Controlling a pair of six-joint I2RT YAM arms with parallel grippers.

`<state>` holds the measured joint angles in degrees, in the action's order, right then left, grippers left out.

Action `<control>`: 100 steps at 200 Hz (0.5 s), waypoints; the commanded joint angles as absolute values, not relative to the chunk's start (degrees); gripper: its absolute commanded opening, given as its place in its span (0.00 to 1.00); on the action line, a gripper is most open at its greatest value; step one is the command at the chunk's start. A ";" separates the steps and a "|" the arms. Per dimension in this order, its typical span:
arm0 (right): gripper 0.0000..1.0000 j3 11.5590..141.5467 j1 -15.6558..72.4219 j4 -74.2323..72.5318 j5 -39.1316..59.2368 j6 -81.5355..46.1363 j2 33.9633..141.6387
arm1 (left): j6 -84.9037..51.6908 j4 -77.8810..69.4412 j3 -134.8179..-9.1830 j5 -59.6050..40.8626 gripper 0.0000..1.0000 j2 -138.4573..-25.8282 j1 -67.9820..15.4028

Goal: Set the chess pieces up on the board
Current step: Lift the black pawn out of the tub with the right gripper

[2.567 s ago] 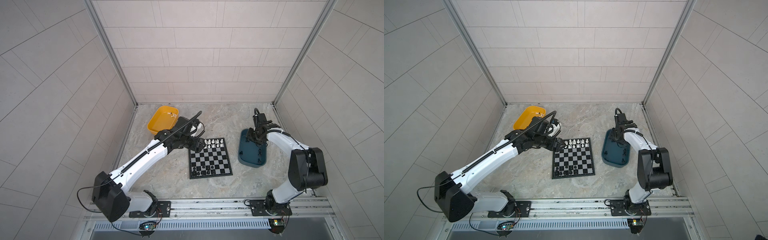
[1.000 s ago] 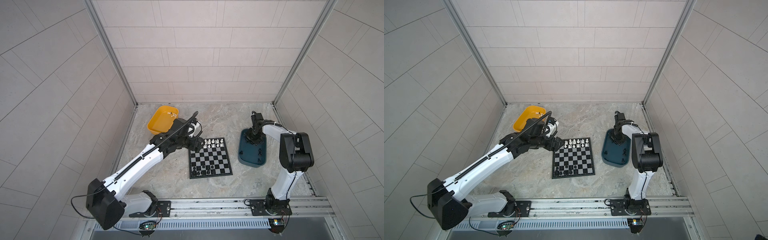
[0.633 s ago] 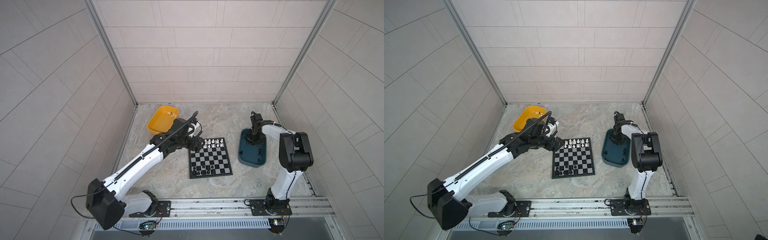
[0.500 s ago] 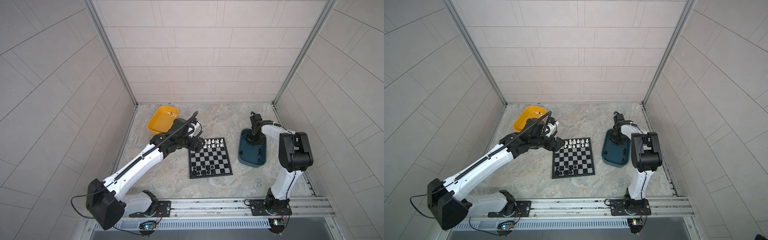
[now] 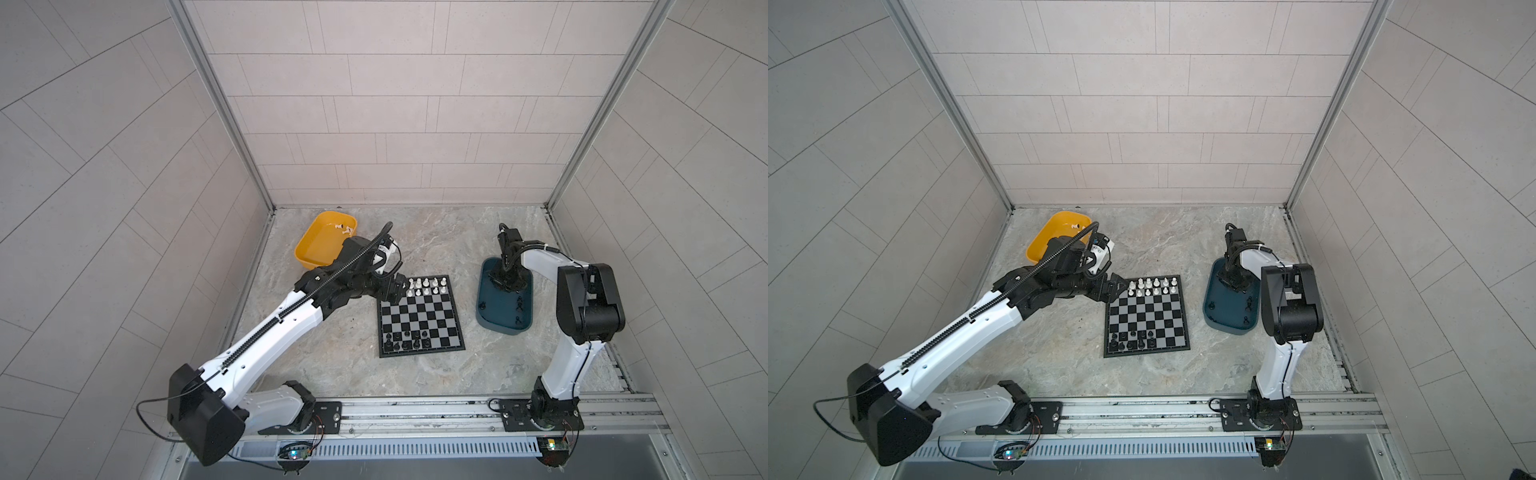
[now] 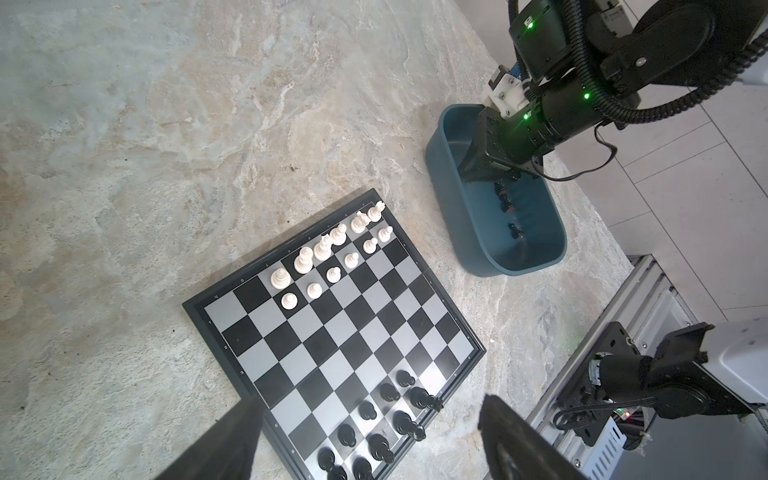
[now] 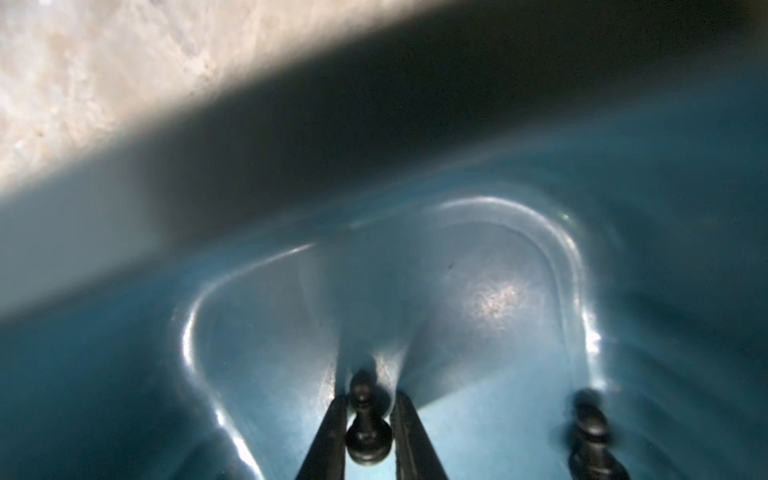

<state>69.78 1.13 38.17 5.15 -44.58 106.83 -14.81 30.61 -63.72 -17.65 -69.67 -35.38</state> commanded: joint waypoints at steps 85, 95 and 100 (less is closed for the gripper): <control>0.13 65.13 1.65 39.63 6.74 -25.25 90.65 | -18.70 31.05 -66.01 -19.97 0.90 -71.74 -34.20; 0.12 64.02 2.14 38.54 7.73 -23.96 86.74 | -19.24 31.66 -67.37 -20.95 0.89 -72.37 -34.11; 0.12 63.30 2.56 37.62 7.92 -22.94 84.71 | -19.54 31.72 -67.94 -21.61 0.89 -72.68 -34.06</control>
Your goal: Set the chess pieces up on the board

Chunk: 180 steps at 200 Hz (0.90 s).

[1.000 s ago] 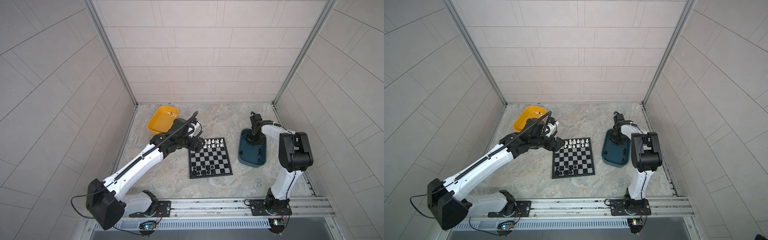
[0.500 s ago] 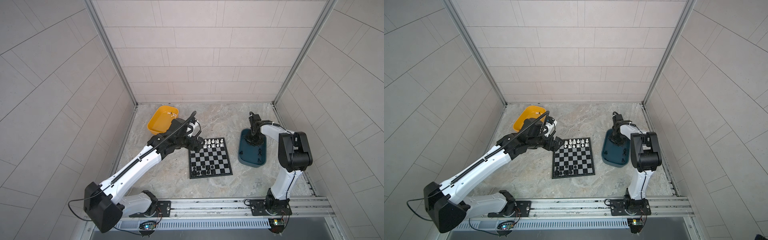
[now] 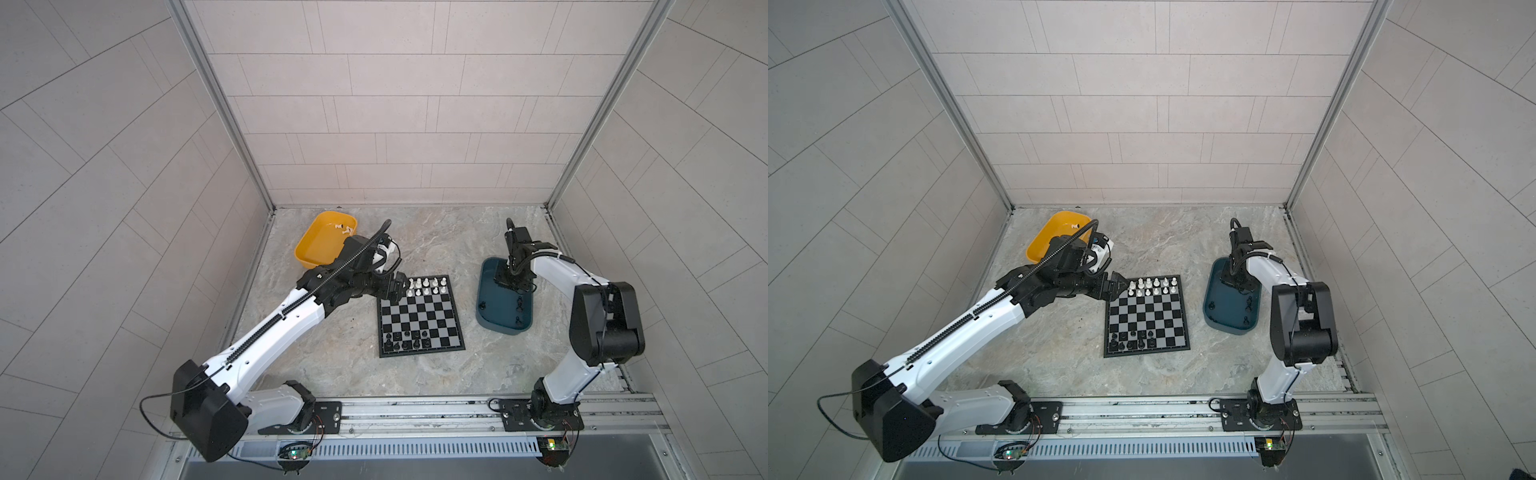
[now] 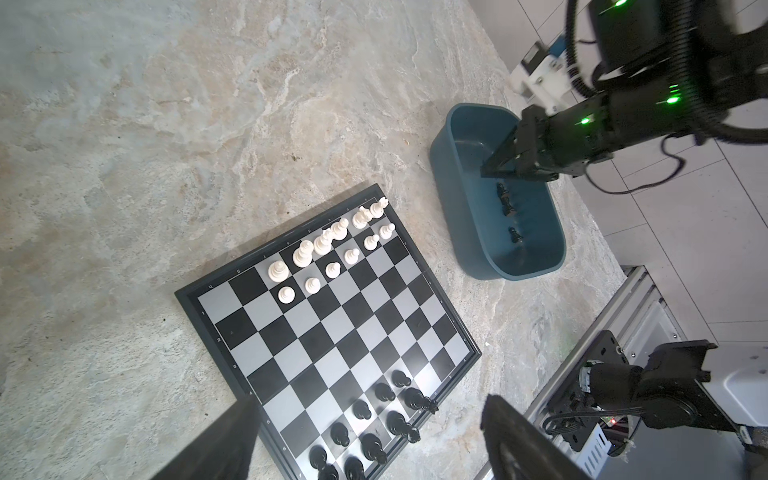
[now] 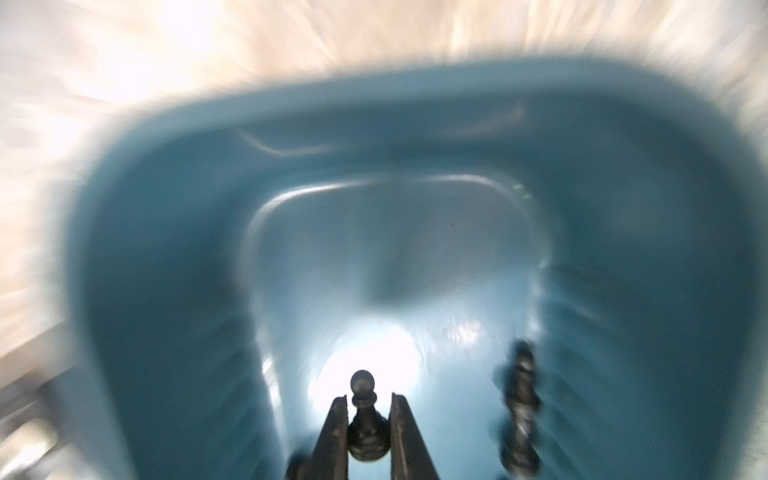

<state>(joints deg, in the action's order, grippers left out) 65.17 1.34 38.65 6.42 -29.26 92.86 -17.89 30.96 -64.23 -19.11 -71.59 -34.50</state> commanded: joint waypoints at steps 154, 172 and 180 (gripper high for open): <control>0.09 46.45 31.17 1.27 28.67 4.38 65.92 | -24.14 32.61 -79.73 -49.98 0.64 -88.58 -31.90; 0.09 46.41 31.46 1.32 28.73 4.65 65.82 | -24.38 32.70 -80.94 -50.89 0.61 -90.44 -32.49; 0.09 46.41 31.42 1.34 28.61 4.79 65.75 | -24.43 32.78 -81.41 -50.80 0.60 -91.09 -32.92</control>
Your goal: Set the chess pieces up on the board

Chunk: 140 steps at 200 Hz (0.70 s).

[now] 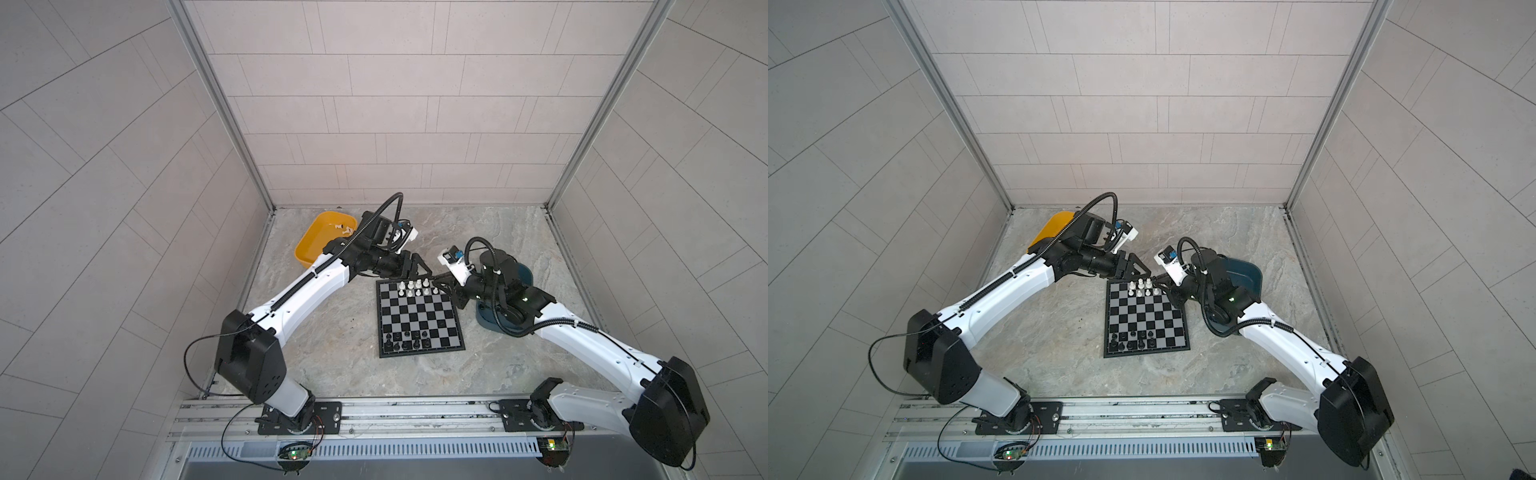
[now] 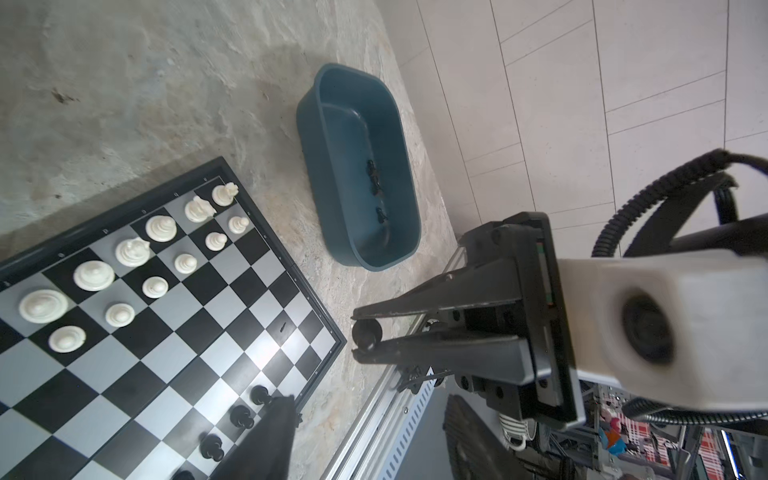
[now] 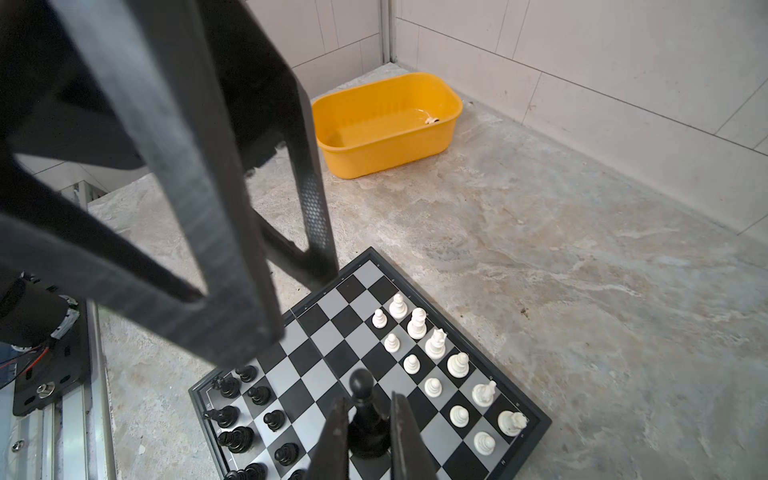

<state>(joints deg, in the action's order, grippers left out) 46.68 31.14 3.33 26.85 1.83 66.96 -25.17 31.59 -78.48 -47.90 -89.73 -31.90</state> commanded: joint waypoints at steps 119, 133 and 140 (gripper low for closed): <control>0.09 44.82 31.50 -0.84 28.06 3.95 64.12 | -25.53 34.10 -84.55 -50.75 0.29 -96.68 -34.46; 0.09 44.82 31.55 -1.13 28.02 3.80 63.92 | -25.89 34.10 -84.04 -50.98 0.28 -96.68 -34.63; 0.09 44.74 31.55 -1.15 27.95 3.78 63.81 | -26.00 34.10 -83.85 -50.98 0.26 -96.58 -34.76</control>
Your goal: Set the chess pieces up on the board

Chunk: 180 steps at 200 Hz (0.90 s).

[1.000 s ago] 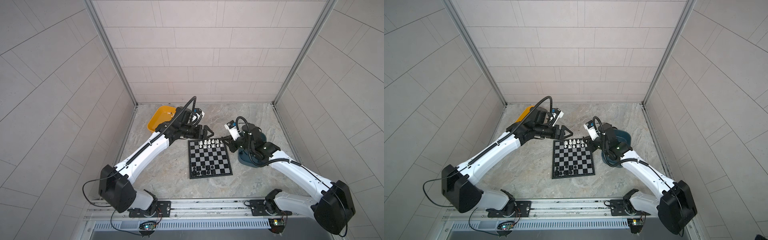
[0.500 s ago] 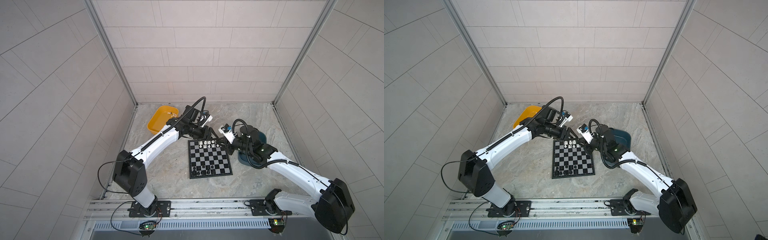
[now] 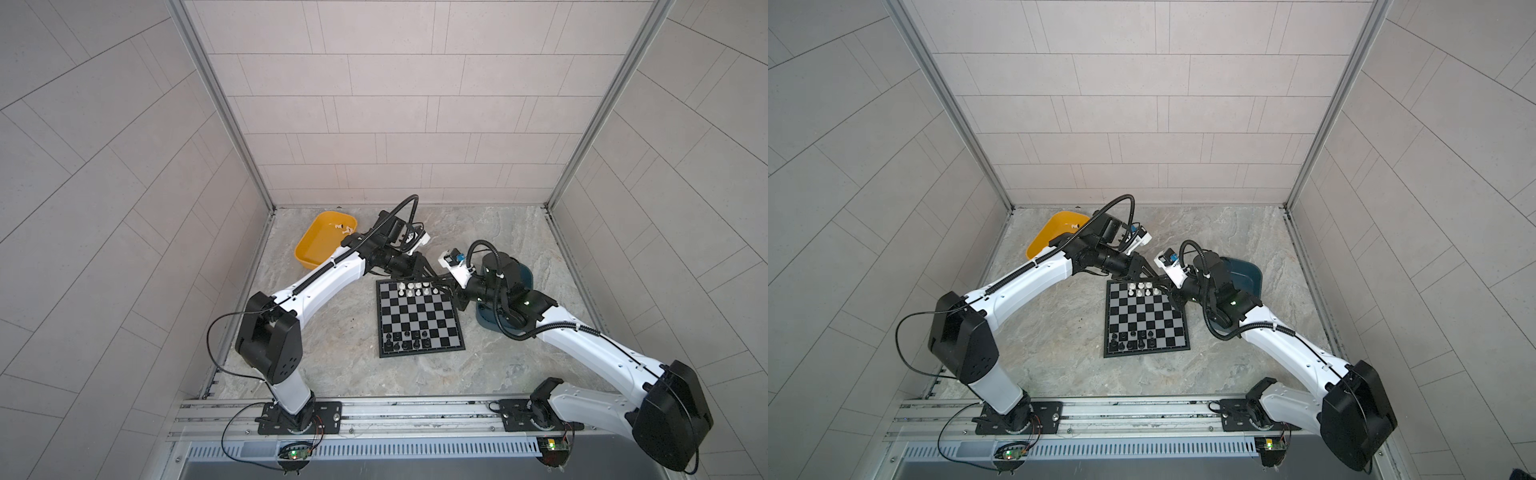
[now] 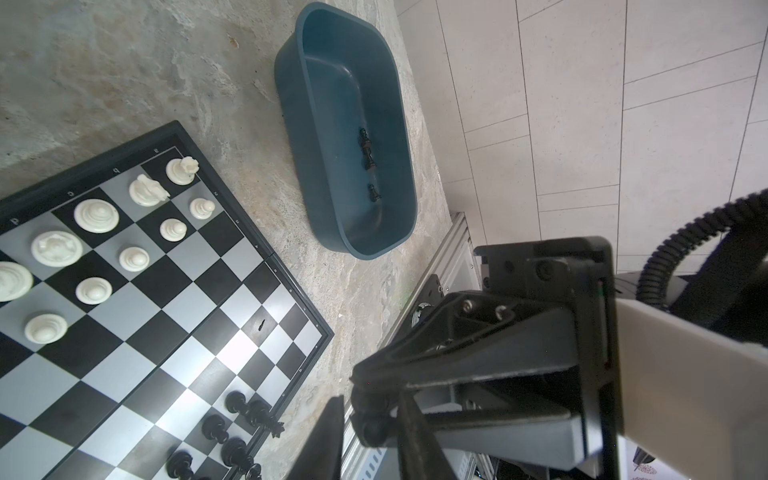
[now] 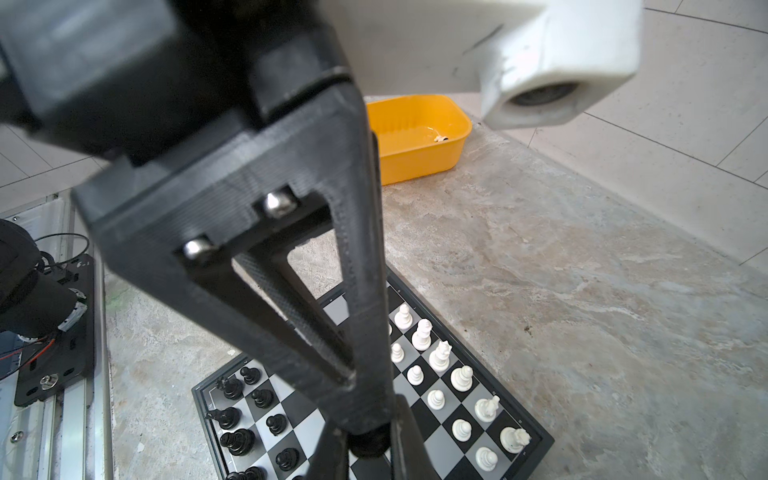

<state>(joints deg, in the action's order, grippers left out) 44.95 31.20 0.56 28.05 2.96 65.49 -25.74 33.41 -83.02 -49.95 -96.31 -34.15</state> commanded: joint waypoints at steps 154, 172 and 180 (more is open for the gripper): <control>0.99 49.51 3.77 32.73 14.40 -29.39 56.50 | -13.77 47.34 -84.55 -11.36 0.00 -100.16 -52.16; 0.99 47.03 3.43 31.03 14.62 -29.64 55.33 | -13.07 46.77 -85.03 -9.12 0.00 -102.83 -54.73; 0.99 46.48 3.43 30.68 15.10 -29.48 55.20 | -13.01 46.46 -85.16 -8.99 0.00 -104.05 -55.31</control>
<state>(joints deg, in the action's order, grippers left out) 48.14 3.62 27.97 13.63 -26.06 56.55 -15.90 44.58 -83.44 -16.29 -100.38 -53.93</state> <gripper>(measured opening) 0.992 0.089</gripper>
